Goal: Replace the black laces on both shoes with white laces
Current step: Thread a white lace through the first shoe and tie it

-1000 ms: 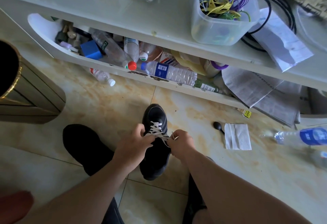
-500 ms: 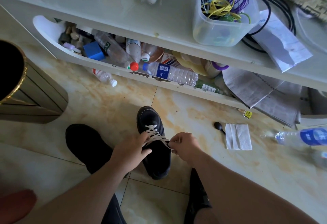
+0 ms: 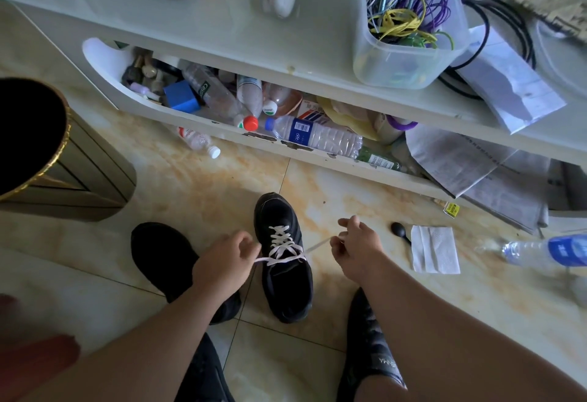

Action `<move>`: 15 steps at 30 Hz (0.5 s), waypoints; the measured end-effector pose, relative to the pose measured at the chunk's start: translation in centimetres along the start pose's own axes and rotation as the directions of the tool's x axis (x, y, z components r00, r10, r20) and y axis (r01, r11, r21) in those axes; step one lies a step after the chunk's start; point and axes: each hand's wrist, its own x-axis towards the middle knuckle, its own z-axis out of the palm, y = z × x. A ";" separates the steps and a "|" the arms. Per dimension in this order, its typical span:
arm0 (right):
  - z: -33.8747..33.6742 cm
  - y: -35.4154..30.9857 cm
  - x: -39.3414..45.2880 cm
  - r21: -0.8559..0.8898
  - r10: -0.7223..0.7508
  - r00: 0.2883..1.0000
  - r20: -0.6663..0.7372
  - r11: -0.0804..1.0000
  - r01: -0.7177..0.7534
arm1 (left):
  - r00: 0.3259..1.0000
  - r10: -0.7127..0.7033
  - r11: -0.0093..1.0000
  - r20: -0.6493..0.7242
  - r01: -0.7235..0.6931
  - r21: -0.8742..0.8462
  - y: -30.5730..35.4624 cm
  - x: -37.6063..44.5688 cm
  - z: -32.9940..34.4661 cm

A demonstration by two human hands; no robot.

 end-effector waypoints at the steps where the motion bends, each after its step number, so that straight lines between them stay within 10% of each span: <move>1: 0.7 -0.3 -0.4 0.010 -0.002 1.000 0.023 1.000 0.002 | 0.997 0.072 0.997 -0.007 -0.072 -0.024 1.0 -0.1 0.0; 8: 3.9 -1.9 -1.8 0.206 -0.005 0.986 0.167 0.978 -0.030 | 0.937 0.298 0.954 0.182 -0.301 -0.010 6.8 -0.4 2.5; 11: 3.6 -1.6 -2.0 -0.028 -0.125 0.963 0.241 0.990 0.135 | 0.948 0.267 0.964 0.171 -0.266 -0.027 6.8 0.3 3.0; 15: 3.4 0.7 -2.5 -0.699 -0.222 0.782 0.583 0.354 0.622 | 0.937 0.293 0.956 0.189 -0.282 -0.084 6.5 1.7 0.7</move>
